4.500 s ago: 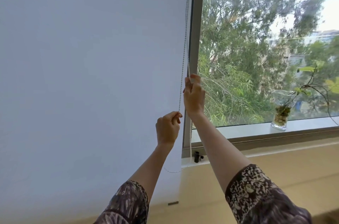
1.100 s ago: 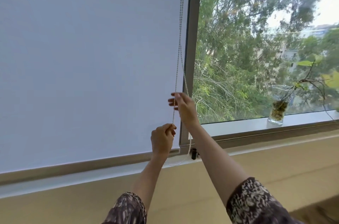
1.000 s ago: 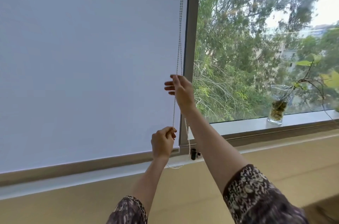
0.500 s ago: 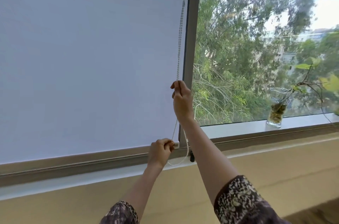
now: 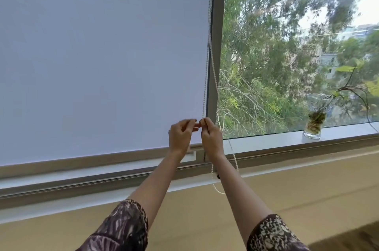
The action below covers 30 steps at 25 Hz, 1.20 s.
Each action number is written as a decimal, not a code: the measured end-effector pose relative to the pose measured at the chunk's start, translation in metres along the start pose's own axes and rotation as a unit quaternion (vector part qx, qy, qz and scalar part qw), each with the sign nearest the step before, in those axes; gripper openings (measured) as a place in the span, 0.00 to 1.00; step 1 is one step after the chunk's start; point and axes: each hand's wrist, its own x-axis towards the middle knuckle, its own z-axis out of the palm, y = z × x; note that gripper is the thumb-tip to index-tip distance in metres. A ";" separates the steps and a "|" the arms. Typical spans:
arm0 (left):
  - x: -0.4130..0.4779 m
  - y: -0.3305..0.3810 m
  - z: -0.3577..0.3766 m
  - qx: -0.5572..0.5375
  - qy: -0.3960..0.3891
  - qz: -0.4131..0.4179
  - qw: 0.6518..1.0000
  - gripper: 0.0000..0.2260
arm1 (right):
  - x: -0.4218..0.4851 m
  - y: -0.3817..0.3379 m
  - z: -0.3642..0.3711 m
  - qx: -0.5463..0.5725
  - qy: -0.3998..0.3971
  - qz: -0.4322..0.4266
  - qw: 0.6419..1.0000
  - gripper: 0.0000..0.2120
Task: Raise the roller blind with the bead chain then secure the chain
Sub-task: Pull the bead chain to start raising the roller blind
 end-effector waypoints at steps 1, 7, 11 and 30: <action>0.006 0.009 0.003 -0.027 0.003 0.009 1.000 0.06 | -0.005 0.006 0.001 -0.006 -0.014 0.007 1.000 0.11; 0.028 0.044 0.020 -0.091 0.004 0.052 0.994 0.05 | -0.035 0.035 0.011 -0.056 -0.062 0.049 0.995 0.12; 0.017 0.033 0.021 -0.018 0.033 0.069 0.997 0.06 | -0.048 0.052 0.014 -0.118 -0.100 0.051 0.987 0.14; -0.043 -0.027 0.008 0.171 0.041 0.059 0.983 0.08 | 0.054 -0.089 -0.014 0.271 -0.058 0.024 0.961 0.15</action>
